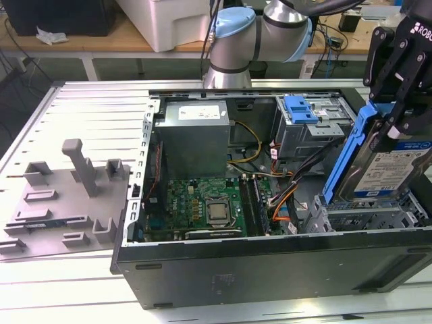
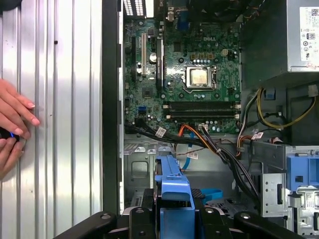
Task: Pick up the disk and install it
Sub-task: 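Insert the disk into the insertion slot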
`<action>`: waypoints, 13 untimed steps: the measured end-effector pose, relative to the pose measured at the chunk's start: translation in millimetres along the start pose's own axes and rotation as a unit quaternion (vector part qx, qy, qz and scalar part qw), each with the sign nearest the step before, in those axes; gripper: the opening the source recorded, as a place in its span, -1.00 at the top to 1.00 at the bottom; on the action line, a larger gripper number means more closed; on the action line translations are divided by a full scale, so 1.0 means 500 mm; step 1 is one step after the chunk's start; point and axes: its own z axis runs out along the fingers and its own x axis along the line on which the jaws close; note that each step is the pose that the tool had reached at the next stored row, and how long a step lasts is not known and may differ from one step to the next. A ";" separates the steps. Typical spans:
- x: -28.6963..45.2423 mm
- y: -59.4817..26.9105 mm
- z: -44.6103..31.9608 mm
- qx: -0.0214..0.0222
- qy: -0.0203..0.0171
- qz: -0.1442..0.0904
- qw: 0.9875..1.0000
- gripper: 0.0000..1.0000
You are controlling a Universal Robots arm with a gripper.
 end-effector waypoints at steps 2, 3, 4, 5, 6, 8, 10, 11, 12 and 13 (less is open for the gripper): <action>0.000 0.000 0.000 0.000 0.000 0.003 1.000 0.26; 0.000 0.000 0.000 0.000 0.000 0.005 1.000 0.26; 0.000 0.000 0.000 0.000 0.000 0.006 1.000 0.26; 0.000 0.000 0.000 0.000 0.000 0.008 1.000 0.26; 0.000 0.000 0.000 -0.001 0.000 0.008 1.000 0.26; 0.000 0.000 0.000 -0.001 0.000 0.008 1.000 0.26; 0.001 0.000 0.000 -0.005 0.000 0.008 1.000 0.26; 0.001 0.000 0.000 -0.005 0.000 0.008 1.000 0.26; 0.001 0.000 0.000 -0.005 0.000 0.008 1.000 0.26; 0.000 -0.001 0.000 -0.005 0.000 0.008 1.000 0.26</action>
